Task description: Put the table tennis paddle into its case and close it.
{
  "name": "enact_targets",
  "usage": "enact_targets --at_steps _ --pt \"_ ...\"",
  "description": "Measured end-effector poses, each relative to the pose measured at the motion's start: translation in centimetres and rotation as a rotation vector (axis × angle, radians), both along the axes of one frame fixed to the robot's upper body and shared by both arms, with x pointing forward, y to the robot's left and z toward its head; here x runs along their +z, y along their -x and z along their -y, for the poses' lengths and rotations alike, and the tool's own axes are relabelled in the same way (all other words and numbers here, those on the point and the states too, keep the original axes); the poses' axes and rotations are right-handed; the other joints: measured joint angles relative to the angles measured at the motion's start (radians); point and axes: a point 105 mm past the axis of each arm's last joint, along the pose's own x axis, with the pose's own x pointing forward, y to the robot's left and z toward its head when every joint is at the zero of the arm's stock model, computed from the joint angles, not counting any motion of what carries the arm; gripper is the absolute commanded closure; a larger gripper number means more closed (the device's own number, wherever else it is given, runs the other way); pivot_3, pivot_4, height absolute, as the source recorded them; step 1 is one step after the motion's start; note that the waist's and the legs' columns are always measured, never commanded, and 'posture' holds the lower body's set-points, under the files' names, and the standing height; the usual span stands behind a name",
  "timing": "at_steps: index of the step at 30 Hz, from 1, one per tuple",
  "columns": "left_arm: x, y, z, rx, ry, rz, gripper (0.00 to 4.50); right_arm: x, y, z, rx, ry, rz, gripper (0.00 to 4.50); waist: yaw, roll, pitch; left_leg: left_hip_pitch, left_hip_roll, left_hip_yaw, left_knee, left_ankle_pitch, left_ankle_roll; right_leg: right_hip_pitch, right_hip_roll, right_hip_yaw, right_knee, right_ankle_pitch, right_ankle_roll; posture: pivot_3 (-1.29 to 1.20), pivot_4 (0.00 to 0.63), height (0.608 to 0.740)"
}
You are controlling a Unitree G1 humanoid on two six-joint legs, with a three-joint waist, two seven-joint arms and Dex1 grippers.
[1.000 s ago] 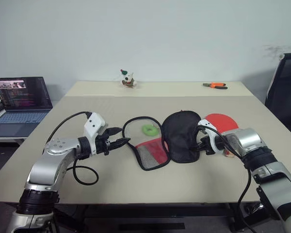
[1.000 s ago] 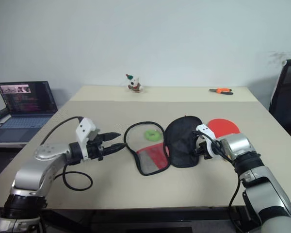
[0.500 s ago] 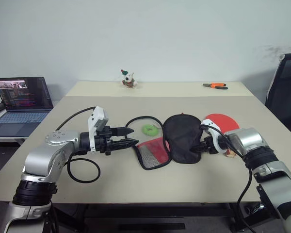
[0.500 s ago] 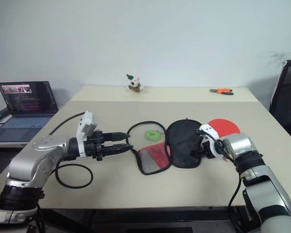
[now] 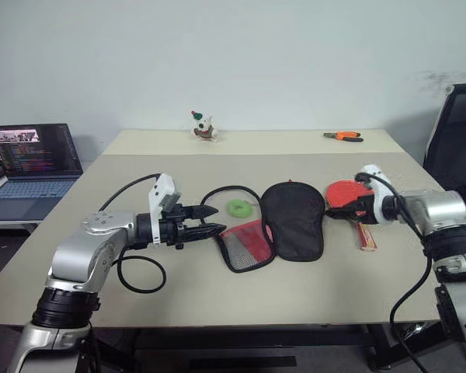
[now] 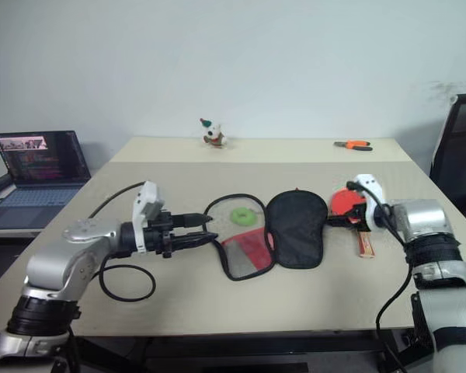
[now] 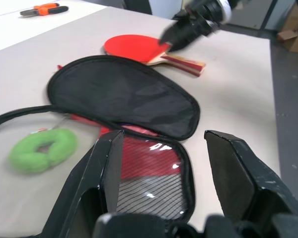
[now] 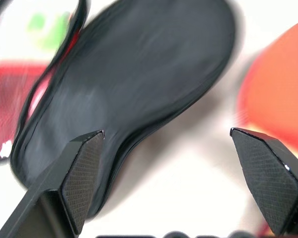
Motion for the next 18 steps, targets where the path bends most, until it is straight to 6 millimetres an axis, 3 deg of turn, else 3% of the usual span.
enact_targets --at_steps 3,7,18 --pt "0.1 0.1 0.2 -0.006 -0.002 0.008 1.67 0.0 -0.4 1.9 -0.150 0.030 0.049 0.02 0.001 0.000 0.000 0.000 0.000 0.000 0.000 0.000 0.000 0.000 0.000 0.000 0.000 0.000 0.000 0.00 0.150 0.740" --pt "-0.1 0.1 0.5 -0.011 0.003 0.005 1.67 -2.8 -0.3 4.0 -0.344 0.081 0.019 0.02 0.000 0.000 0.000 0.000 0.000 0.001 0.000 0.000 0.000 0.000 0.000 0.001 0.000 0.000 0.000 0.00 0.150 0.740" --pt "0.0 -0.2 1.1 -0.023 -0.004 0.021 1.67 -5.7 -0.8 3.7 -0.485 0.072 -0.021 0.02 0.000 0.000 0.000 0.000 0.000 0.002 0.000 0.000 0.000 0.000 0.000 0.001 0.000 0.000 0.000 0.00 0.150 0.740"
